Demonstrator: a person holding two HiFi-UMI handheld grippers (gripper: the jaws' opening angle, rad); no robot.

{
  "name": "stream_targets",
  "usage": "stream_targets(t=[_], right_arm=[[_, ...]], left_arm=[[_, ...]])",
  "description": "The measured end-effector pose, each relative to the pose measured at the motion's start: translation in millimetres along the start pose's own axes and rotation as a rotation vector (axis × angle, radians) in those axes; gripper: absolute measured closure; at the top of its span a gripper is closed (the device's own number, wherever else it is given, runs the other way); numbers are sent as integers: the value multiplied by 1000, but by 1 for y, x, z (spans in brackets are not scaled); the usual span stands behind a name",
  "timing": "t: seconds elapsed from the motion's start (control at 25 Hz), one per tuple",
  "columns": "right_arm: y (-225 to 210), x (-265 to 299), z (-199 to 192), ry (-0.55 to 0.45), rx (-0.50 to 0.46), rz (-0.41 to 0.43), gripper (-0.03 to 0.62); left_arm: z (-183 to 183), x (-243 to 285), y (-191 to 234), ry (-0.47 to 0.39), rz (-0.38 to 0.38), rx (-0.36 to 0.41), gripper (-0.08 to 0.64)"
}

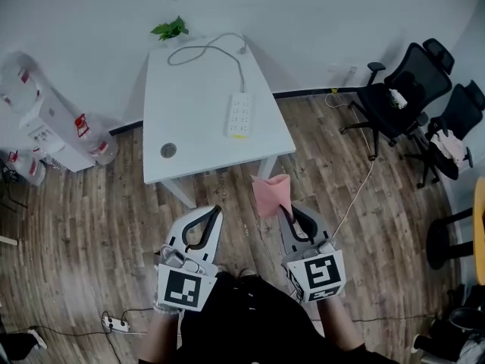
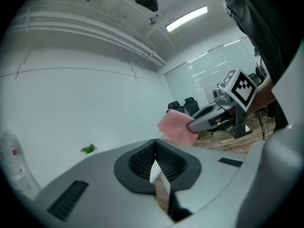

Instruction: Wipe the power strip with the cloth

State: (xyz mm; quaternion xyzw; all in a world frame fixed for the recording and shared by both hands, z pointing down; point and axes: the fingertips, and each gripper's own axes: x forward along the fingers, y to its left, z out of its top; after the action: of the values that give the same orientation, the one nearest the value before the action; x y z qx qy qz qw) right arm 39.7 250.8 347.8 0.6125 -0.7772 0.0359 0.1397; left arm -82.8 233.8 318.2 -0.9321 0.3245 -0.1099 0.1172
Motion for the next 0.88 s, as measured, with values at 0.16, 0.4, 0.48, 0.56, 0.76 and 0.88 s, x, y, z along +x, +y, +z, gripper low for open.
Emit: stream_targets(t=[0.16, 0.4, 0.48, 0.56, 0.76, 0.88], right_arm=[[-7, -12, -4, -8, -7, 16, 532], [-17, -27, -16, -22, -7, 23, 532], [-21, -31, -22, -14, 2, 21, 532], [-24, -32, -26, -9, 7, 20, 532], [-31, -24, -27, -8, 4, 17, 532], [-38, -17, -28, -5, -1, 5, 532]], left_arm=[[5, -3, -14, 5, 15, 16, 546], [2, -6, -36, 24, 28, 14, 546], [2, -4, -43, 26, 25, 13, 546], [3, -1, -46, 23, 24, 16, 546], [3, 10, -40, 17, 20, 30, 546], [-2, 19, -34, 22, 16, 25, 546]])
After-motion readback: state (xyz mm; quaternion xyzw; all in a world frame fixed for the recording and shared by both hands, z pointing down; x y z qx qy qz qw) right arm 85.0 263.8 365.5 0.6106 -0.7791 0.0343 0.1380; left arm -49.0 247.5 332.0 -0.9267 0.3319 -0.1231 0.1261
